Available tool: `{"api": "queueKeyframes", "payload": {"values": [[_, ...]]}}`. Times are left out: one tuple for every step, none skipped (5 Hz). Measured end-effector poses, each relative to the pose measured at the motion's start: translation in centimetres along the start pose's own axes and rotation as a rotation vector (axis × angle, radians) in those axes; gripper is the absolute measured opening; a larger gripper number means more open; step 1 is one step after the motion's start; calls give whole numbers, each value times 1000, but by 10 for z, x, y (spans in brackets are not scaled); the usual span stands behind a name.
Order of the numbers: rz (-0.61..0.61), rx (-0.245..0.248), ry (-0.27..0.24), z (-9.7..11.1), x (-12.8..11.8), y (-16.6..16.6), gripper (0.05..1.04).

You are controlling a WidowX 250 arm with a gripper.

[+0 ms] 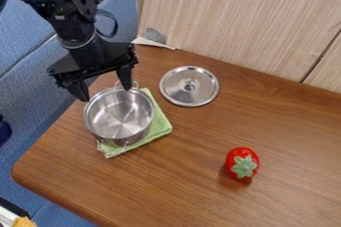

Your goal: Moved the lid from the left side of the table to the right side

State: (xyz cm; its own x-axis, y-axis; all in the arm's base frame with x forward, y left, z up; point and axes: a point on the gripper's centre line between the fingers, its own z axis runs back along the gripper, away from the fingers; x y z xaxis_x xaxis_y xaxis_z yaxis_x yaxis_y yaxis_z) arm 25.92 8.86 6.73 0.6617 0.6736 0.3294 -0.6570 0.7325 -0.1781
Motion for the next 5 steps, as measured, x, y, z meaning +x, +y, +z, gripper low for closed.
{"api": "queueKeyframes", "payload": {"values": [[5, 11, 27, -5, -4, 1, 1000], [-43, 22, 78, -12, 14, -25, 1000], [-56, 29, 84, -20, 30, -44, 1000], [-88, 30, 92, -27, 38, -65, 1000], [-125, 46, 86, -42, 42, -82, 1000]]}}
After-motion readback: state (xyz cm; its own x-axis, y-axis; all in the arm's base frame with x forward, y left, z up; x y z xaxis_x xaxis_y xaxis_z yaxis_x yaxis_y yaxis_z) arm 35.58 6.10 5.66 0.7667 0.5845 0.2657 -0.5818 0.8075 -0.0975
